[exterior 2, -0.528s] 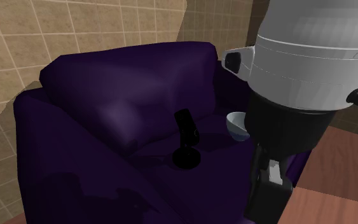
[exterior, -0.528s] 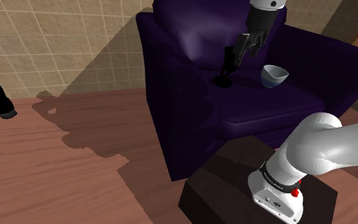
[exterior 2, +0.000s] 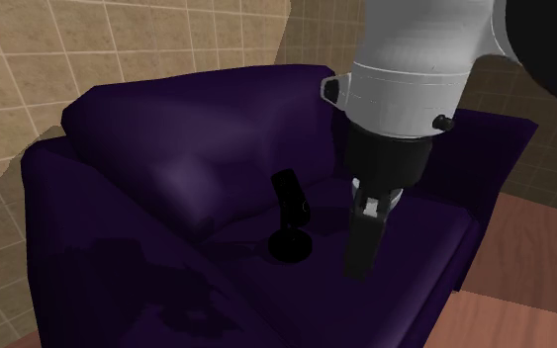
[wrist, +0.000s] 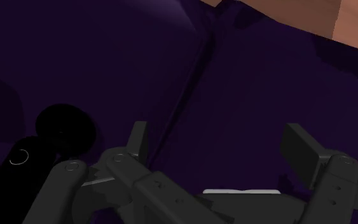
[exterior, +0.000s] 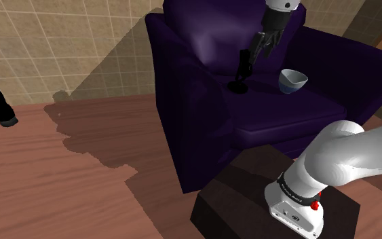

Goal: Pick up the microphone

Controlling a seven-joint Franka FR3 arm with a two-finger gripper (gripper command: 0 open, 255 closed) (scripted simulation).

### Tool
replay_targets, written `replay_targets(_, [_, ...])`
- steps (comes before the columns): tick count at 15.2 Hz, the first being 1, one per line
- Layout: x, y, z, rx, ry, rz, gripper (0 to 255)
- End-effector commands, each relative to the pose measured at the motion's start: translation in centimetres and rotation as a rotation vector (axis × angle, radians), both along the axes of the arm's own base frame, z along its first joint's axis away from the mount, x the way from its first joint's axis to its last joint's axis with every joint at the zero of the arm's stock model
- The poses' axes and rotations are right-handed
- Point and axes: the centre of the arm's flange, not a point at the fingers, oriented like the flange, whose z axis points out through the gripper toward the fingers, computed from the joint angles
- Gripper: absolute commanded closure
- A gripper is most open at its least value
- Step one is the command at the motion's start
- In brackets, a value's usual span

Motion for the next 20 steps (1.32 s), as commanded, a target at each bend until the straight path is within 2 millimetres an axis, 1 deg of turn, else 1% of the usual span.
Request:
replay_targets(1, [1.1,-2.8,0.1,0.011,-0.009,0.005,0])
replay_targets(10, [6.5,-13.8,-1.3,0.064,-0.047,0.026,0])
replay_targets(20, [12.9,-25.8,-3.3,0.123,-0.088,0.049,0])
